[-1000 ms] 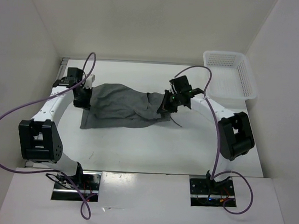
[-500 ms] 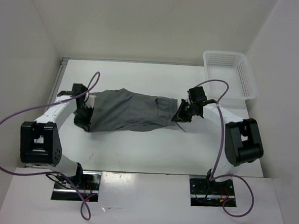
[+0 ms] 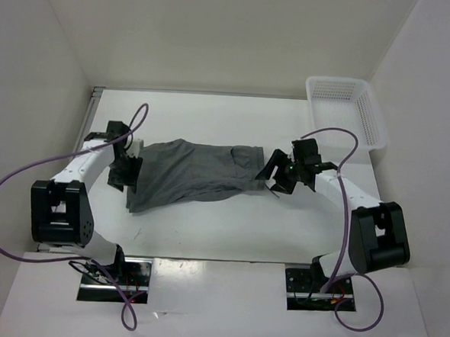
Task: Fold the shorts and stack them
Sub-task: Fold the shorts
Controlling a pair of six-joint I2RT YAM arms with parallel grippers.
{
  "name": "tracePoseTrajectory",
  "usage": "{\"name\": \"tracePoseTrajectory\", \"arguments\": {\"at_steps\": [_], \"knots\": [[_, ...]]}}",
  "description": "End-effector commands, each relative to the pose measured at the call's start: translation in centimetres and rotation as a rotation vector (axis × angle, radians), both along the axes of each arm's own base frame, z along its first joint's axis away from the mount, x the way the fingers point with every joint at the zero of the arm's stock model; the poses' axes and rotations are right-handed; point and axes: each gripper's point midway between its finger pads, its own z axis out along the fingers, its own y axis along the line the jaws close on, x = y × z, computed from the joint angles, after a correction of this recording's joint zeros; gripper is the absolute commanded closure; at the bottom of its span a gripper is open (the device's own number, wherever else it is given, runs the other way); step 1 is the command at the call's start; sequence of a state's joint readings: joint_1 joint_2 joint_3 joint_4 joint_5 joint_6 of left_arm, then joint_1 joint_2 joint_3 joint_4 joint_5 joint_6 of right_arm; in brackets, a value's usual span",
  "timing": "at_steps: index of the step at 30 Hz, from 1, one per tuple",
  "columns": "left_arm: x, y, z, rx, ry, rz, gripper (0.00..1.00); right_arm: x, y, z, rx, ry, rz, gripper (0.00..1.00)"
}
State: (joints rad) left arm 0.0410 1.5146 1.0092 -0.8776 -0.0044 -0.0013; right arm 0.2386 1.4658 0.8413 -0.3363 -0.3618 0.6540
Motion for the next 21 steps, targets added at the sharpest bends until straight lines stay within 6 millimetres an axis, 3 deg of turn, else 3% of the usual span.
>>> {"name": "tracePoseTrajectory", "arguments": {"at_steps": [1, 3, 6, 8, 10, 12, 13, 15, 19, 21], "knots": [[4.0, 1.1, 5.0, 0.013, -0.183, 0.032, 0.47, 0.6, 0.7, 2.1, 0.089, -0.062, -0.053, 0.22], [5.8, 1.3, 6.2, 0.007, -0.254, 0.038, 0.45, 0.9, 0.8, 2.3, 0.104, -0.062, -0.070, 0.22], [10.1, 2.4, 7.8, 0.014, -0.416, 0.058, 0.42, 1.1, 1.5, 0.7, 0.103, -0.021, -0.078, 0.19], [13.3, 3.5, 7.7, 0.045, -0.500, 0.076, 0.42, 1.4, 2.1, -0.6, 0.096, 0.024, -0.076, 0.19], [15.2, 4.0, 6.2, 0.058, -0.503, 0.081, 0.42, 2.1, 1.8, -1.4, 0.069, 0.036, -0.094, 0.18], [17.6, 4.3, 6.4, 0.062, -0.550, 0.081, 0.42, 2.9, 2.0, -2.1, 0.073, 0.023, -0.093, 0.18], [18.2, 4.3, 5.1, 0.060, -0.529, 0.081, 0.42, 3.1, 2.1, -2.3, 0.074, 0.019, -0.093, 0.18], [19.8, 3.9, 4.9, 0.031, -0.556, 0.068, 0.42, 3.2, 2.7, -2.8, 0.064, 0.022, -0.082, 0.18], [20.8, 3.4, 1.6, -0.008, -0.511, 0.055, 0.41, 3.4, 2.7, -4.0, 0.051, 0.037, -0.072, 0.21], [21.1, 4.2, 0.4, 0.033, -0.497, 0.071, 0.43, 3.0, 2.6, -4.7, 0.059, 0.044, -0.085, 0.25]]}}
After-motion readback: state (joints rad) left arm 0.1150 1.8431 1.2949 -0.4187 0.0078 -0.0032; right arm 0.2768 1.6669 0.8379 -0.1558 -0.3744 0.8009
